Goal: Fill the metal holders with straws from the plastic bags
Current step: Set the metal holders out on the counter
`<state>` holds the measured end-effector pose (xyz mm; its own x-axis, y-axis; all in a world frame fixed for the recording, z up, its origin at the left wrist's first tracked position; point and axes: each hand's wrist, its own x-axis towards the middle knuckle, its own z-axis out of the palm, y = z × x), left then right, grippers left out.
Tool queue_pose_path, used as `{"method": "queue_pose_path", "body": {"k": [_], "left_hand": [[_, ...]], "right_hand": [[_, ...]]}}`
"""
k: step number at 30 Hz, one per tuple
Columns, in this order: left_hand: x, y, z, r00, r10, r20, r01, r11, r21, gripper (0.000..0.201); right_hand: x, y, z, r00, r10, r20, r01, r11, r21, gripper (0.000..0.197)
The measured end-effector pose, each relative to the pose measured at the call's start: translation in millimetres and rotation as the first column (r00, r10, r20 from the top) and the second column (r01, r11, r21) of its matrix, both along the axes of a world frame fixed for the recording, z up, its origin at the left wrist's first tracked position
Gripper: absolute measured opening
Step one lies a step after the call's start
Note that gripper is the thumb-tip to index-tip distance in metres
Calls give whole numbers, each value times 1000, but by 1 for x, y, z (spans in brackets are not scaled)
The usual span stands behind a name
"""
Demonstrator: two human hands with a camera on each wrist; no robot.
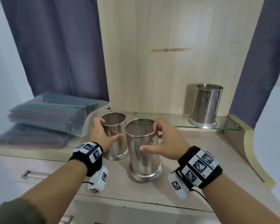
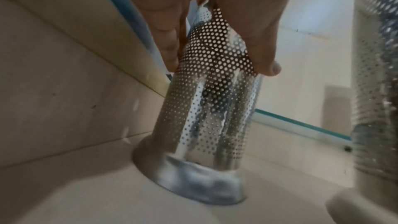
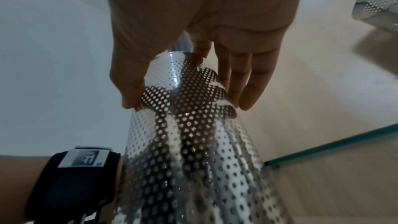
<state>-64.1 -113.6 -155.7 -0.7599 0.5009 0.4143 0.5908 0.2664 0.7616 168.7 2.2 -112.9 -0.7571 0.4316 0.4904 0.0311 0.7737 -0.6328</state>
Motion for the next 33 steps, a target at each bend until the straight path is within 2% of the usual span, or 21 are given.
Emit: {"method": "queue_pose_path", "body": {"k": [4,9,10,12,14,16,18,20,22,25,29,31,33], "left_hand": [[-8,-3,-3,993,-116,7,116,993,-5,88],[23,-34,21,989,-150,-7,145,943,299,45],[35,-44,23,983,-181,0,172,935,309,48],[60,-63,24,954,-298,-22,294,920,259,76],[67,-72,13,925,-375,-59,379,901,210,94],[63,-73,3,945,-310,-105,324,934,153,107],[61,-74,0,972,-187,-139,203,973,112,123],[61,-74,-3,981,-107,-159,124,987,102,128],[61,-72,-6,985,-48,-165,66,992,104,121],[65,-69,-8,992,-8,-128,23,992,122,101],[62,-64,-9,998,41,-53,-33,988,150,99],[61,-62,-9,997,66,-40,-59,988,144,100],[62,-60,-8,997,77,-32,-71,987,141,100]], "right_hand": [[-6,-8,-9,999,19,30,-18,999,-44,65],[-16,-21,-15,998,67,-16,-68,995,-76,64],[-21,-23,-18,997,76,-20,-77,993,-88,65],[-33,-29,-24,995,89,-45,-93,991,-101,65],[-45,-38,-30,992,110,-55,-116,985,-127,60],[-56,-44,-37,984,170,-51,-176,964,-197,50],[-61,-44,-40,970,237,-55,-242,920,-309,49],[-58,-37,-39,966,253,-59,-255,884,-393,50],[-48,-26,-31,982,187,-25,-183,911,-369,43],[-28,2,-18,999,-23,-32,13,959,-283,42],[-4,45,-4,953,-280,-117,266,956,-120,42],[9,68,9,886,-416,-206,429,903,19,46],[21,89,23,769,-559,-309,612,785,101,59]]}}
